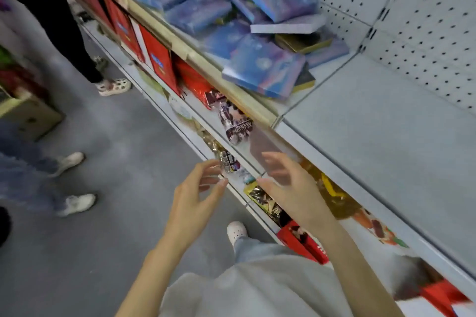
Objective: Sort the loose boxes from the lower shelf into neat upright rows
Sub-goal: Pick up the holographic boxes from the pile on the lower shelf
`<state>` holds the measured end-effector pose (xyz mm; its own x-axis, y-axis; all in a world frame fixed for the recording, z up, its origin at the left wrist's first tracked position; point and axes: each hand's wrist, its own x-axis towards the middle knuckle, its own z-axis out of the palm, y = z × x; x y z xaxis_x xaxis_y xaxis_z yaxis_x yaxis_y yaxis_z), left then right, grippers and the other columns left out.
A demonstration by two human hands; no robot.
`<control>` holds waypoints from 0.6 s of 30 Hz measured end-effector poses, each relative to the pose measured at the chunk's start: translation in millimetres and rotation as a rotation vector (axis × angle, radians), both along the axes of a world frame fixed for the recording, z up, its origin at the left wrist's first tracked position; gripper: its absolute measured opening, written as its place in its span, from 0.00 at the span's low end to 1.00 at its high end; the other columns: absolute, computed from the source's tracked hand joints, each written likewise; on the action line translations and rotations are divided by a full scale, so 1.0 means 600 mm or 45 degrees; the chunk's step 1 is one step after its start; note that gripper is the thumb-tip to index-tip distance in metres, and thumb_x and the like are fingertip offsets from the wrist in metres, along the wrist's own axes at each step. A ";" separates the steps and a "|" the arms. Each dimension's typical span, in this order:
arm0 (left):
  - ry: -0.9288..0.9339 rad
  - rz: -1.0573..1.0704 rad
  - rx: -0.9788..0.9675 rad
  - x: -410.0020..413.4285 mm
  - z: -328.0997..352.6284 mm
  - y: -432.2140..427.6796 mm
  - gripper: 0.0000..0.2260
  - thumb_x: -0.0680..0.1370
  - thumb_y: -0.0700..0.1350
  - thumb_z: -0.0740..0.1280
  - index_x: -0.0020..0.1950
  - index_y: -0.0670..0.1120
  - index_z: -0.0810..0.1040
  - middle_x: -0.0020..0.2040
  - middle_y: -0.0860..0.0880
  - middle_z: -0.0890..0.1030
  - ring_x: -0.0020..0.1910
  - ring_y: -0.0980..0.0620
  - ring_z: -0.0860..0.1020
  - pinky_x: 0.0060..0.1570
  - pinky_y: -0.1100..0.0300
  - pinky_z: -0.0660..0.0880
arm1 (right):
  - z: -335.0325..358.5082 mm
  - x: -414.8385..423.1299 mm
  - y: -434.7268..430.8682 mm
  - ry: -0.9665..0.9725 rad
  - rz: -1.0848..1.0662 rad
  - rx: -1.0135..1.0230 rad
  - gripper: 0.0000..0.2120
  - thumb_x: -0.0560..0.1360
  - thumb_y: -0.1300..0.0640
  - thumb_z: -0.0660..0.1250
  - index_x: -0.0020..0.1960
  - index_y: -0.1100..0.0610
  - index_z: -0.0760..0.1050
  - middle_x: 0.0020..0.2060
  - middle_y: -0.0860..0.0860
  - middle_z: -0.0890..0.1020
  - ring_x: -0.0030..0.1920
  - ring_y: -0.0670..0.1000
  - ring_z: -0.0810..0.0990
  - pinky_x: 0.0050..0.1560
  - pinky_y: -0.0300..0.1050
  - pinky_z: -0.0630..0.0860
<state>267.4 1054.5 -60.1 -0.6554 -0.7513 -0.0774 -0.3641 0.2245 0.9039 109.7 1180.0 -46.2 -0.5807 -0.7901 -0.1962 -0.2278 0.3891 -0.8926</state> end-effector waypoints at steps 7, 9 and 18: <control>0.041 0.131 -0.010 -0.005 0.010 -0.228 0.13 0.76 0.43 0.69 0.56 0.58 0.74 0.49 0.58 0.81 0.47 0.65 0.79 0.47 0.77 0.70 | 0.046 -0.050 -0.256 0.042 0.004 -0.070 0.18 0.75 0.55 0.70 0.62 0.43 0.73 0.54 0.41 0.79 0.50 0.38 0.80 0.52 0.34 0.76; 0.023 0.096 0.008 -0.012 0.002 -0.291 0.14 0.76 0.43 0.68 0.56 0.60 0.74 0.49 0.58 0.81 0.47 0.65 0.79 0.47 0.76 0.71 | 0.049 -0.065 -0.319 0.063 -0.074 -0.104 0.15 0.75 0.56 0.70 0.58 0.42 0.74 0.52 0.41 0.79 0.48 0.39 0.80 0.50 0.33 0.75; -0.103 -0.433 -0.182 -0.070 0.016 -0.585 0.12 0.78 0.47 0.66 0.60 0.57 0.74 0.52 0.60 0.80 0.51 0.61 0.79 0.51 0.68 0.74 | 0.034 -0.093 -0.467 0.279 -0.698 -0.015 0.14 0.75 0.59 0.70 0.57 0.47 0.75 0.52 0.47 0.79 0.52 0.47 0.79 0.50 0.33 0.72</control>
<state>225.5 703.4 -50.6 -0.8654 -0.4987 -0.0490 -0.3156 0.4665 0.8263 53.6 900.1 -25.7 -0.9308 -0.3650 -0.0186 -0.1759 0.4921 -0.8526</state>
